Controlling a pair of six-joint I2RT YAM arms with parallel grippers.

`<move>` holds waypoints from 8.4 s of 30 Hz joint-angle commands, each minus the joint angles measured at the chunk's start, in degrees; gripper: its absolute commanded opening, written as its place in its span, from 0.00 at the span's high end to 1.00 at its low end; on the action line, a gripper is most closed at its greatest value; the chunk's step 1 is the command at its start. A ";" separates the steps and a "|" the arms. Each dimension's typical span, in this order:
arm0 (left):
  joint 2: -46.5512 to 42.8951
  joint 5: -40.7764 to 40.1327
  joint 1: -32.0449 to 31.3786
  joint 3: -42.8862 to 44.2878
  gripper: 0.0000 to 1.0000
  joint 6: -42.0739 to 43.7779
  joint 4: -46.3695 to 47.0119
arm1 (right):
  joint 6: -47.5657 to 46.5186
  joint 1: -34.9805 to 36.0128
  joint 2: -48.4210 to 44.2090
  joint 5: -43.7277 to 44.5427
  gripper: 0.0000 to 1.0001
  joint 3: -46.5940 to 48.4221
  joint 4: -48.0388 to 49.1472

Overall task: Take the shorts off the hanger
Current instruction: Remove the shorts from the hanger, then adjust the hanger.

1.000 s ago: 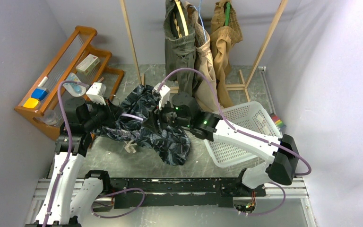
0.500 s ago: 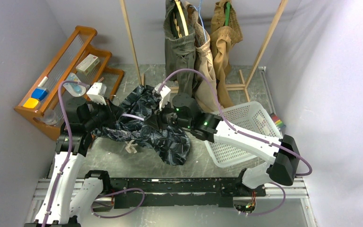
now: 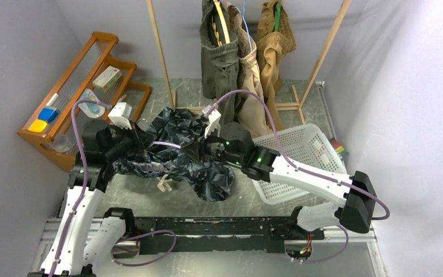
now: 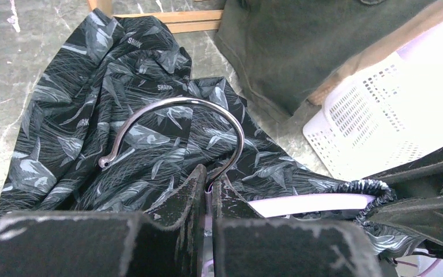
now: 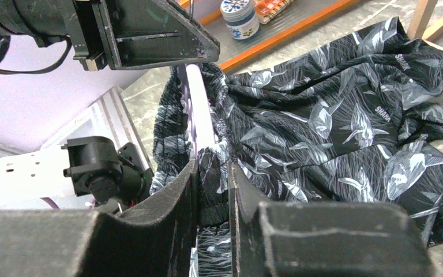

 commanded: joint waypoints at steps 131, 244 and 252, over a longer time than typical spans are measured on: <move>6.87 -8.57 1.74 3.90 0.93 -4.21 0.55 | -9.03 7.40 -0.22 5.06 0.99 2.40 -9.94; 2.63 2.77 -2.69 -17.50 0.07 -44.97 39.57 | 6.19 7.12 -16.68 30.05 1.00 -7.25 -17.57; 10.86 -3.22 -11.92 -14.76 0.08 -48.69 40.42 | 7.77 7.14 -15.44 29.12 1.00 -6.81 -18.23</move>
